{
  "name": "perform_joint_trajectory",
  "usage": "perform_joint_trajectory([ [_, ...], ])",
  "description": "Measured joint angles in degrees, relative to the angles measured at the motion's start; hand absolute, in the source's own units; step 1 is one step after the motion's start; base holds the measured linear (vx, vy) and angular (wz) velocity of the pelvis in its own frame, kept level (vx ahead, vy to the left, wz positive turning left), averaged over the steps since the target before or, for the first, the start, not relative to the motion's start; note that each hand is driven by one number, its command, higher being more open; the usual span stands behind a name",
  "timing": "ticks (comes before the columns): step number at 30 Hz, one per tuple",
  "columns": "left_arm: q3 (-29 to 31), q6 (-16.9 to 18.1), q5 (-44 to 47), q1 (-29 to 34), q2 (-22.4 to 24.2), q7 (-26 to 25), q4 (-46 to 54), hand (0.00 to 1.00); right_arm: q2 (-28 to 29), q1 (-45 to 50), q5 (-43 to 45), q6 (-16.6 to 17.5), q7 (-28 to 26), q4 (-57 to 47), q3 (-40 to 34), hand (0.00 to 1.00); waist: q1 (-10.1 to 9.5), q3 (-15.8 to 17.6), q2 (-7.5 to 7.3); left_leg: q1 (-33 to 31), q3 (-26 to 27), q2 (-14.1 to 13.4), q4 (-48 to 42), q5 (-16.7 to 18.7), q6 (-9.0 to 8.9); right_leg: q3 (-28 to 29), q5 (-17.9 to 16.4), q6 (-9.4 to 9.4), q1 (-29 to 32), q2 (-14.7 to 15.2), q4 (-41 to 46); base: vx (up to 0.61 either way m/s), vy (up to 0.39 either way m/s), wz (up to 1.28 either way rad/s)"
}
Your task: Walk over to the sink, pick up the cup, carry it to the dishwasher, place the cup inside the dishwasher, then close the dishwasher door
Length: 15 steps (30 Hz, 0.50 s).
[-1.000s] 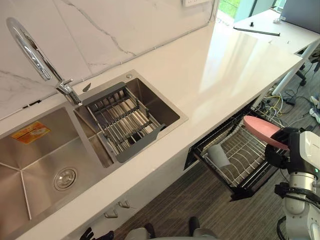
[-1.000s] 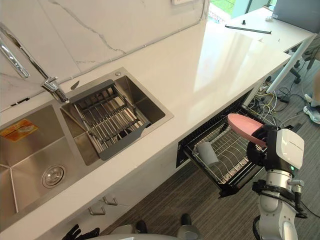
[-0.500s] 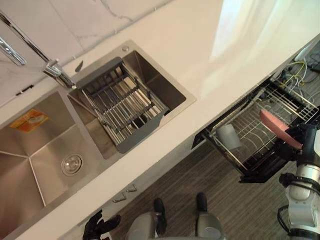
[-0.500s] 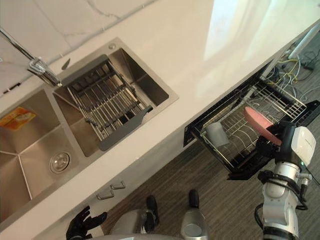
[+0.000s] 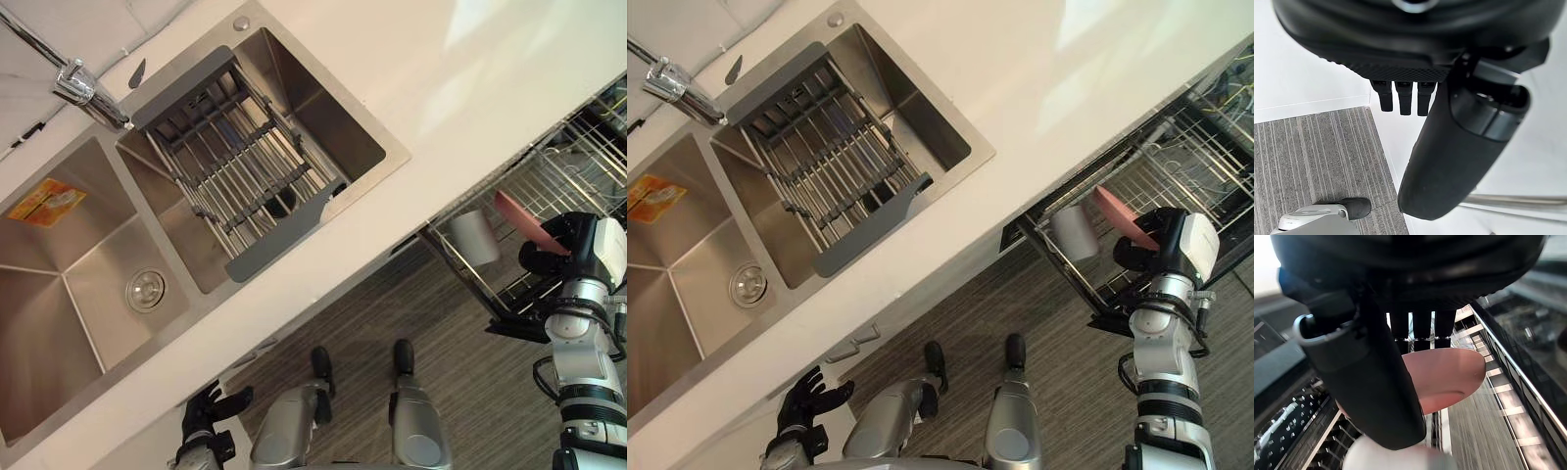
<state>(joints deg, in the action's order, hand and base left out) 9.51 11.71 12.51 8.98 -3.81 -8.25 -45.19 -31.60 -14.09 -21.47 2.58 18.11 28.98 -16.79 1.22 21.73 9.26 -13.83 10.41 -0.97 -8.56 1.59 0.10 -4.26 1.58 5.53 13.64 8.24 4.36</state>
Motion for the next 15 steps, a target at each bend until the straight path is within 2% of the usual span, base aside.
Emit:
perform_joint_trajectory([
  [8, -0.56, 1.12, 2.05, -0.92, -0.09, -0.12, 0.03, 0.90, -0.73, -3.97, 1.19, -0.05, -0.25, 4.94, 2.67, 0.30, 0.12, 0.97, 0.28, -1.32, -0.15, 0.12, 0.90, -1.46, 0.03, 0.12, 0.38, 0.04, 2.17, 0.30, 0.89, -0.05, 0.005, 0.02],
  [9, -1.09, 1.18, 2.06, -0.98, -0.23, -0.15, 0.12, 0.90, -0.82, -4.59, 1.20, -0.06, -0.25, 5.04, 2.67, 0.90, 0.13, 1.14, 0.31, -1.56, -0.12, 0.20, 0.97, -1.54, 0.11, 0.19, 0.52, 0.07, 2.41, 0.37, 0.84, 0.00, 0.000, 0.00],
  [15, -1.10, 1.06, 2.07, -1.19, -0.25, -0.21, 1.74, 0.90, -1.78, -7.95, 1.26, -0.48, -0.21, 5.06, 2.65, 0.90, -0.04, 2.30, 0.15, -1.22, 0.10, 0.59, 2.42, -2.32, 0.60, 0.62, 1.02, 0.16, 2.53, 0.52, 0.32, 0.00, 0.004, -0.01],
])
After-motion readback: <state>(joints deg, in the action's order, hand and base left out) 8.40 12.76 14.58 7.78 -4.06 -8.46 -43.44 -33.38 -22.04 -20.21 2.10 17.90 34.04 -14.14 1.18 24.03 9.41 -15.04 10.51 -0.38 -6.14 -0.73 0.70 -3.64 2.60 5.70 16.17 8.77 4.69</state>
